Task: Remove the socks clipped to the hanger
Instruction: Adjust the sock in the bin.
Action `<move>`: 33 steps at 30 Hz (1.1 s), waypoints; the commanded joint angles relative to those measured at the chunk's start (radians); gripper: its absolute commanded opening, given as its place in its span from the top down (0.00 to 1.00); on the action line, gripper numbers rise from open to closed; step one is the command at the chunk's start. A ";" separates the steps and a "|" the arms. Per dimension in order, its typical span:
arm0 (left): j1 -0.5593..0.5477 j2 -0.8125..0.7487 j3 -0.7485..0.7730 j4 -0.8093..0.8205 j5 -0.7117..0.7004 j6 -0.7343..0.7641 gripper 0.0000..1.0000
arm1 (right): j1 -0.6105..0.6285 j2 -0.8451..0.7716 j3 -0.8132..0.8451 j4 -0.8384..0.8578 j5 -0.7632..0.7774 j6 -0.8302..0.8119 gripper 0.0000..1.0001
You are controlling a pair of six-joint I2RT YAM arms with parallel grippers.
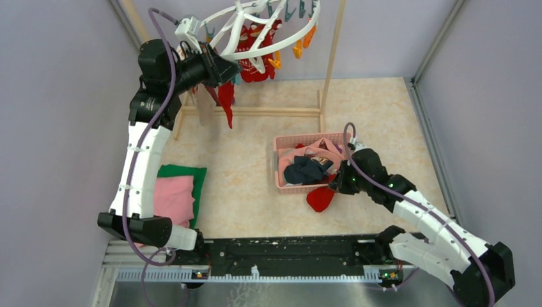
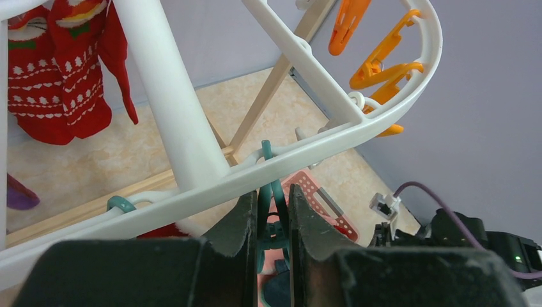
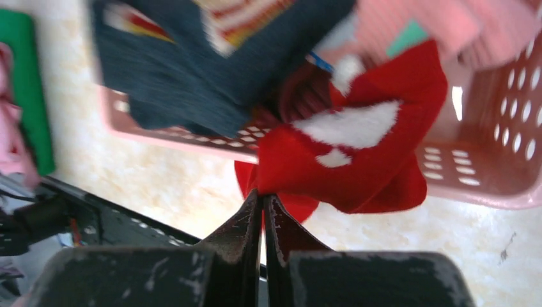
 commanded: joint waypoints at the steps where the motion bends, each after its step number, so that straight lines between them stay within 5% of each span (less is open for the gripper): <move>1: -0.009 0.002 0.030 -0.001 0.034 0.003 1.00 | 0.012 -0.051 0.137 0.052 0.002 -0.015 1.00; 14: -0.009 -0.006 0.014 0.000 0.041 0.005 1.00 | -0.045 0.195 0.182 0.373 -0.021 0.024 1.00; 25: -0.009 -0.013 0.002 0.002 0.044 0.005 1.00 | -0.063 0.396 -0.002 0.480 0.216 0.041 1.00; 29: -0.009 -0.012 0.002 0.000 0.045 0.006 1.00 | -0.062 0.377 0.023 0.444 0.267 0.000 0.78; 32: -0.009 -0.013 0.003 0.000 0.049 0.005 1.00 | -0.060 0.319 0.109 0.387 0.245 -0.059 0.50; 33: -0.009 -0.013 0.003 0.001 0.050 0.005 1.00 | -0.059 0.293 0.143 0.363 0.237 -0.075 0.08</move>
